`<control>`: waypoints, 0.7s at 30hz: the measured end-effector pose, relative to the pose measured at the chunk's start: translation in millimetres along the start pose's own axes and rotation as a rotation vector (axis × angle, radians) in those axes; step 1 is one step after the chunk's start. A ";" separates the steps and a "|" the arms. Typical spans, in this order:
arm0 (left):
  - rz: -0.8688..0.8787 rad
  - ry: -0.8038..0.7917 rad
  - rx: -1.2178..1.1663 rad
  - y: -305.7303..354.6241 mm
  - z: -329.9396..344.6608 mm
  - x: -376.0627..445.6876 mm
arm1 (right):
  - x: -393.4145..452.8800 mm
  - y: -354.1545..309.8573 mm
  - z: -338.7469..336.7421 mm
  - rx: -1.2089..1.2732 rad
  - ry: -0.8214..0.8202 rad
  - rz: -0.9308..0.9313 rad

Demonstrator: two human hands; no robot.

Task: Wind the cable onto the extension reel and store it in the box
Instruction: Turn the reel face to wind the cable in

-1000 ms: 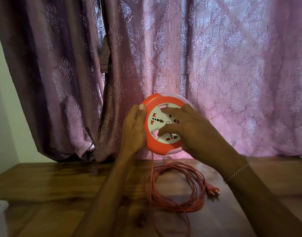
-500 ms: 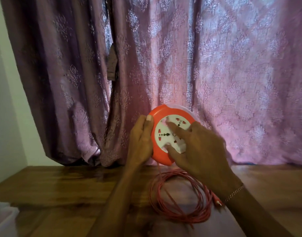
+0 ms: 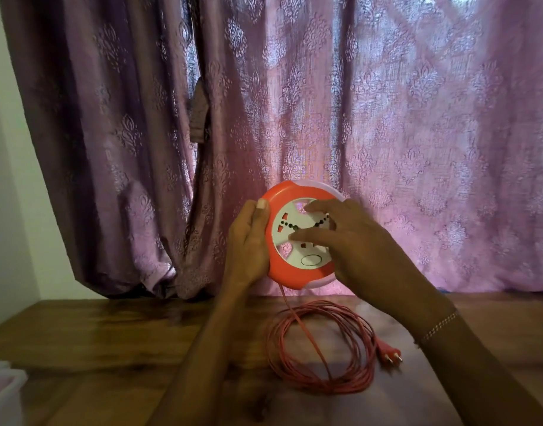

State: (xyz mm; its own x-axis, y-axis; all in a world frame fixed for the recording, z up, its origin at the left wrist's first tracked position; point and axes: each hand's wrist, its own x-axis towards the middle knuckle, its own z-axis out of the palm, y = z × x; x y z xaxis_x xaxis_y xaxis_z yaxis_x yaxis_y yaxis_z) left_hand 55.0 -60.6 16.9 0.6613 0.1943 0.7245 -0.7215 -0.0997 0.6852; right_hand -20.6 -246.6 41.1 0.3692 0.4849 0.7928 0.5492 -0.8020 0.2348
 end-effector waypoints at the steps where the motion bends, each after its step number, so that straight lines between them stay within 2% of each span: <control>1: 0.004 0.001 0.007 0.6 0.1 -0.7 | 0.4 -0.8 -0.6 0.019 -0.003 -0.011; 7: -0.013 0.022 0.009 7.5 2.4 -5.9 | 0.9 -2.7 -1.4 -0.024 -0.052 -0.045; 13: 0.001 0.004 0.011 8.7 4.8 -7.2 | 0.9 -3.8 -3.2 -0.103 -0.048 -0.004; 18: -0.001 0.020 0.013 8.7 6.2 -6.0 | 0.4 -7.6 2.8 -0.170 -0.013 0.103; 21: 0.005 0.001 0.016 11.0 8.1 -8.5 | -2.3 -12.6 8.4 -0.126 0.055 0.214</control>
State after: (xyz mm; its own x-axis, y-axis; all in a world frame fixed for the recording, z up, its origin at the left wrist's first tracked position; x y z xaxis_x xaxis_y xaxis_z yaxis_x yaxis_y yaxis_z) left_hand 43.1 -71.3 18.8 0.6573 0.1947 0.7281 -0.7215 -0.1167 0.6825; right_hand -22.0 -234.7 31.6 0.4241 0.2822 0.8605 0.3640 -0.9232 0.1234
